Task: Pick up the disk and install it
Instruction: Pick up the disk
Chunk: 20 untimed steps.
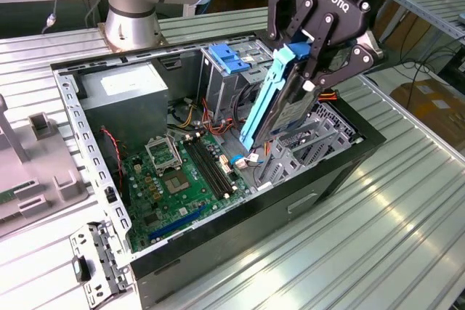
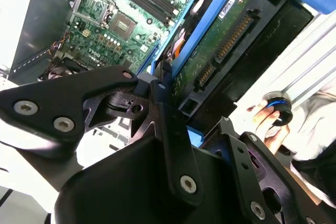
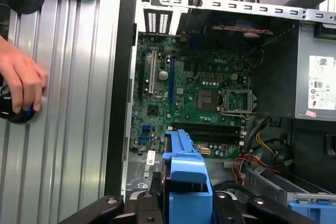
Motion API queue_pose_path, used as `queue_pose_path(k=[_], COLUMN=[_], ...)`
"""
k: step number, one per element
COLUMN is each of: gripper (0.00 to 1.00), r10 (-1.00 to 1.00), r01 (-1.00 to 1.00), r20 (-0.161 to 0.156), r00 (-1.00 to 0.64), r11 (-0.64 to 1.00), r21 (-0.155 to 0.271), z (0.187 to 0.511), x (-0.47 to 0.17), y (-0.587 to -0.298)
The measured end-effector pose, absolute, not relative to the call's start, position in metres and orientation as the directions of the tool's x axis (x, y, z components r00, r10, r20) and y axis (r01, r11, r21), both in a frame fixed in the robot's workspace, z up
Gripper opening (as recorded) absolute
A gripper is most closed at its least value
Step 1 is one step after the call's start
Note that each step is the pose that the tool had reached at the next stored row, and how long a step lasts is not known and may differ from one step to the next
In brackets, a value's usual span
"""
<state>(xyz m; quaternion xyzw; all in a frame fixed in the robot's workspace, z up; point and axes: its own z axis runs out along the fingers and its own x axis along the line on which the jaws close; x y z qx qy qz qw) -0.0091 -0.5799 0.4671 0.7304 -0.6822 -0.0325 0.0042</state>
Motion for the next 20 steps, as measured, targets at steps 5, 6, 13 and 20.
queue_pose_path(k=[5, 6, 13, 20], gripper=[0.37, 0.37, 0.37, 0.37], r10=[-0.996, -0.995, -0.995, -0.995], r01=[-0.996, -0.996, -0.996, -0.997], r20=[-0.063, -0.07, -0.076, -0.078], r00=[0.067, 0.067, 0.066, 0.059], r11=[-0.07, -0.071, -0.07, -0.063], r21=[0.05, 0.049, 0.051, 0.052], z=[0.467, 0.467, 0.467, 0.467], x=[-0.001, 0.0, 0.009, 0.014], y=[-0.583, -0.584, -0.593, -0.601])
